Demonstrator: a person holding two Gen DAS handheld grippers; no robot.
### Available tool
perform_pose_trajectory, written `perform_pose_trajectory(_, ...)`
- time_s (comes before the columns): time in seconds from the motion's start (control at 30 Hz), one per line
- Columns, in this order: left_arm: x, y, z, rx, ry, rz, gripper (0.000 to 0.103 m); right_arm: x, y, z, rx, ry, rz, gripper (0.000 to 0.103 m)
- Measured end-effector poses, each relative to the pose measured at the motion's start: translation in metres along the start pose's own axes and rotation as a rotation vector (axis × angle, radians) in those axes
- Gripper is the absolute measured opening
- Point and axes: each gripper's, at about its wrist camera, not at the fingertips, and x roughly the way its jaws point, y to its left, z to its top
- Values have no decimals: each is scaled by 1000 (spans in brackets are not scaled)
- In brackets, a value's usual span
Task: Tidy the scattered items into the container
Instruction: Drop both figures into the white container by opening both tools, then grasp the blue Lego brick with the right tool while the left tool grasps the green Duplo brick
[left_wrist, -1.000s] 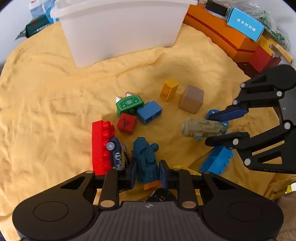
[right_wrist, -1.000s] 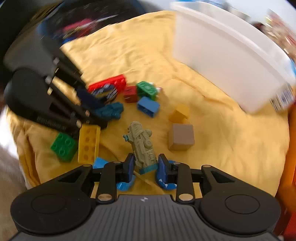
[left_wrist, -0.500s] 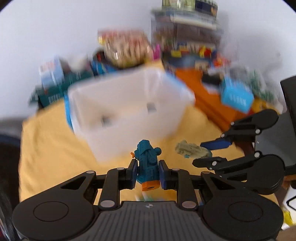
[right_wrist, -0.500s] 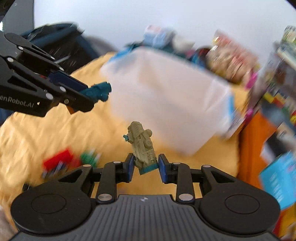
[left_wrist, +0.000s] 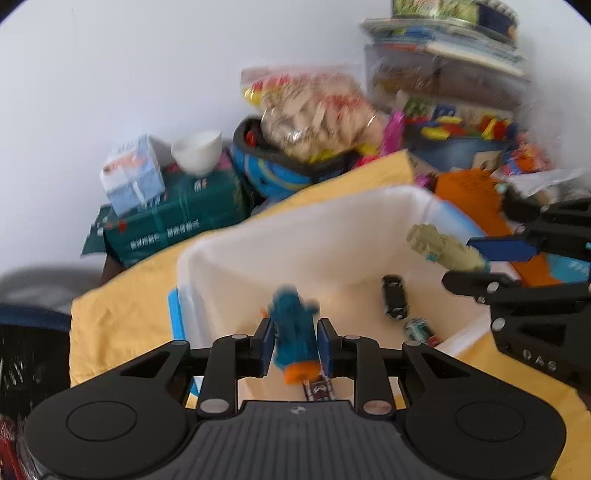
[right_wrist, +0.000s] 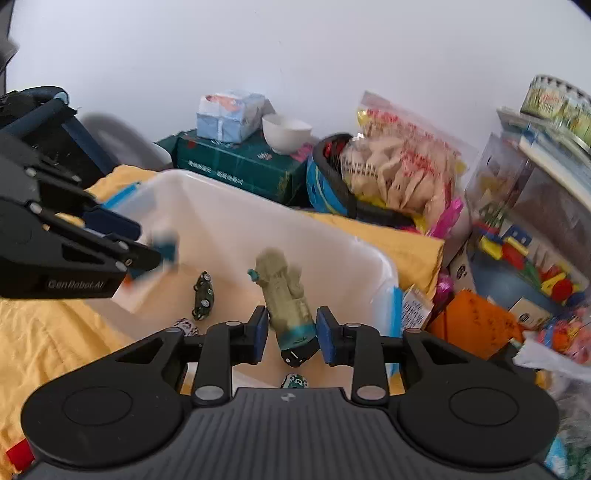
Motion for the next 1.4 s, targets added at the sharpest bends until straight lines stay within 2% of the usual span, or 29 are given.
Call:
perform_pose_trajectory(0.03,1,1,-2,-13,2,-16,41,4,-1,-2,6,9,0,46)
perform_pose_trajectory(0.07,-1,2,-6,-22,-3,-43,43,4,-2,-4,11,10,0,47)
perform_pose_trajectory(0.1,-5,1,-9,-25,-12,-58,45,3,-4,-6,16,-1,2,47)
perform_pose_trajectory(0.2,-22,-1,-19,-18,-38,-41,51,-1,-5,-13,31,1,15,47)
perform_pose_trajectory(0.37,-58,-8,-49,-15,-30,-99,52,-35,3,-34,-29,-36,57,50)
perform_pose_trajectory(0.43,-73,-12,-69,-7,-25,-87,63,-53,6,-47,-39,-45,68,53)
perform_pose_trajectory(0.47,-78,-15,-80,-1,-18,-82,63,-60,9,-55,-44,-42,79,53)
perform_pose_trajectory(0.6,-89,-25,-130,0,54,-62,63,-71,21,-99,-62,32,143,54)
perform_pose_trajectory(0.73,-96,-29,-173,-46,134,-63,63,-73,34,-147,10,157,242,54)
perform_pose_trajectory(0.83,-105,-33,-194,-75,160,-70,63,-81,43,-175,48,214,285,51)
perform_pose_trajectory(0.93,-113,-39,-205,-90,173,-104,63,-96,52,-191,37,222,326,48)
perform_pose_trajectory(1.1,-123,-65,-221,-30,202,-122,63,-125,69,-201,-97,141,419,44)
perform_pose_trajectory(1.2,-129,-79,-230,-14,209,-146,63,-137,83,-202,-272,102,471,41)
perform_pose_trajectory(1.27,-134,-85,-233,-24,210,-170,63,-139,92,-207,-382,84,499,35)
perform_pose_trajectory(1.4,-139,-94,-242,-41,222,-210,63,-132,111,-213,-599,29,466,36)
